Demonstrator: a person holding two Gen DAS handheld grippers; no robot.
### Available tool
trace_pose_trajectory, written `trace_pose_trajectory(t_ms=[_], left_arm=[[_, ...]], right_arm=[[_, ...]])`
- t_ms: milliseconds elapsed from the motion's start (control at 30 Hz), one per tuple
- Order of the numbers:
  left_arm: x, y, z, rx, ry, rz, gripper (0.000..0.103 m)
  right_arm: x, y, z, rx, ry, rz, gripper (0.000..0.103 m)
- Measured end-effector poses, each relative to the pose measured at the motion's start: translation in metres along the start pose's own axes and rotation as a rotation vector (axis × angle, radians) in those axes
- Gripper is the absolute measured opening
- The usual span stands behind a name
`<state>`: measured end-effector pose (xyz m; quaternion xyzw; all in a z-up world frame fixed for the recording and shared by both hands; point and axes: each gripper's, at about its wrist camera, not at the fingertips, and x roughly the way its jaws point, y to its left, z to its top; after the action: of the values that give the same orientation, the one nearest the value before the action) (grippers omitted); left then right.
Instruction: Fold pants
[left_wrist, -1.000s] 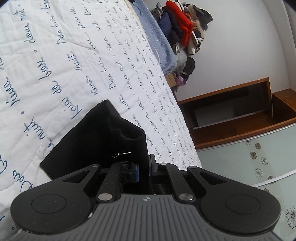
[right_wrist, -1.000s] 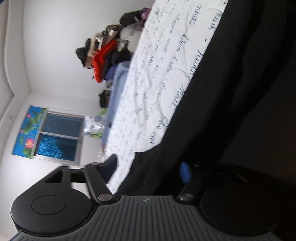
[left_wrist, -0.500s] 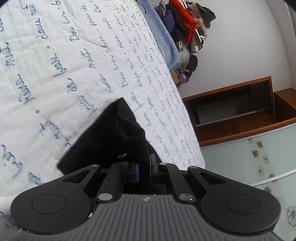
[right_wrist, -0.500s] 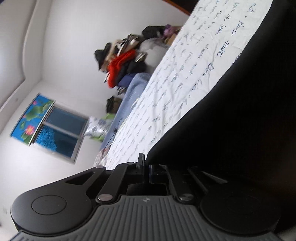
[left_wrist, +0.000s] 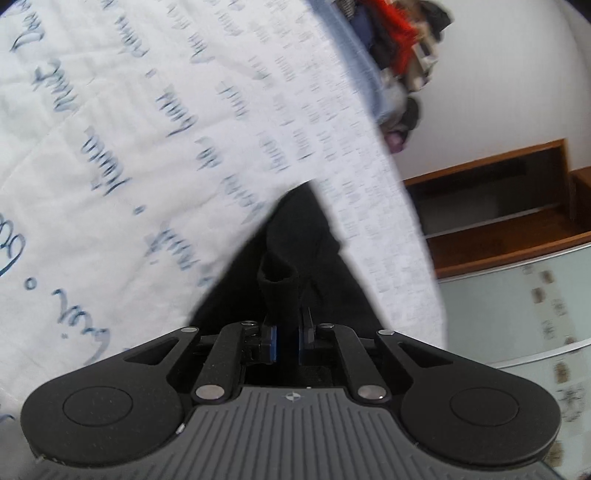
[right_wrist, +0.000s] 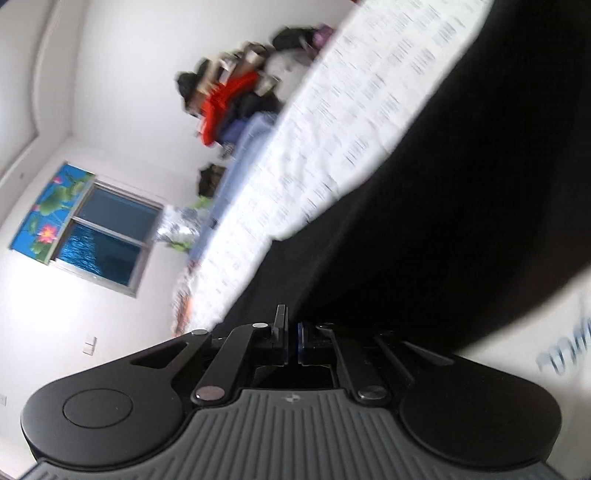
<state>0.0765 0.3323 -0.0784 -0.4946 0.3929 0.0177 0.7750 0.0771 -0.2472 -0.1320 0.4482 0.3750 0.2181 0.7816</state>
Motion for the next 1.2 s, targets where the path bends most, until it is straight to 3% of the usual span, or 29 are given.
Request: trace_pose_trajectory(t_ms=[100,233,300,400,467,533,633,767,833,900,967,1033,1133,1200], left_arm=[[0.009,0.014,0.002,-0.057,0.026,-0.001,0.010],[-0.001,-0.001,0.006,0.030,-0.003,0.010,0.013],[0.007,0.001,0.004,0.055,-0.011,0.056,0.024],[0.009,0.015,-0.001,-0.013,-0.038,0.014,0.025],[0.001,0.016,-0.004,-0.028,-0.057,-0.009,0.027],[-0.013,0.009,-0.010,-0.003,-0.095,0.019,0.033],[-0.043,-0.014,-0.023,0.106,-0.176,0.065,0.040],[-0.072,-0.052,-0.052,0.250,-0.302,0.066,0.040],[-0.066,-0.076,-0.075,0.324,-0.340,0.039,0.040],[-0.046,-0.101,-0.104,0.414,-0.347,0.005,0.040],[-0.019,-0.124,-0.137,0.521,-0.344,-0.039,0.040],[0.012,-0.141,-0.169,0.626,-0.308,-0.086,0.040],[0.056,-0.156,-0.204,0.738,-0.237,-0.127,0.040],[0.077,-0.157,-0.220,0.787,-0.212,-0.122,0.040]], right_arm=[[0.012,-0.023,-0.014,0.063,0.062,-0.078,0.004],[0.001,-0.009,-0.009,0.001,0.032,-0.021,0.004],[0.001,-0.010,-0.006,-0.004,0.042,-0.025,0.004],[0.014,-0.029,-0.007,0.039,0.092,-0.075,0.004],[0.013,-0.033,-0.007,0.076,0.081,-0.052,0.004],[0.004,-0.027,-0.009,0.078,0.102,-0.076,0.007],[-0.026,-0.021,-0.002,0.007,0.058,-0.088,0.010],[-0.074,-0.017,0.028,-0.075,-0.093,-0.134,0.010],[-0.094,-0.019,0.057,-0.076,-0.188,-0.162,0.010],[-0.111,-0.028,0.087,-0.035,-0.283,-0.153,0.015],[-0.121,-0.045,0.117,0.047,-0.341,-0.173,0.031],[-0.126,-0.064,0.142,0.100,-0.362,-0.190,0.057],[-0.124,-0.089,0.167,0.169,-0.360,-0.248,0.059],[-0.125,-0.098,0.176,0.179,-0.368,-0.241,0.059]])
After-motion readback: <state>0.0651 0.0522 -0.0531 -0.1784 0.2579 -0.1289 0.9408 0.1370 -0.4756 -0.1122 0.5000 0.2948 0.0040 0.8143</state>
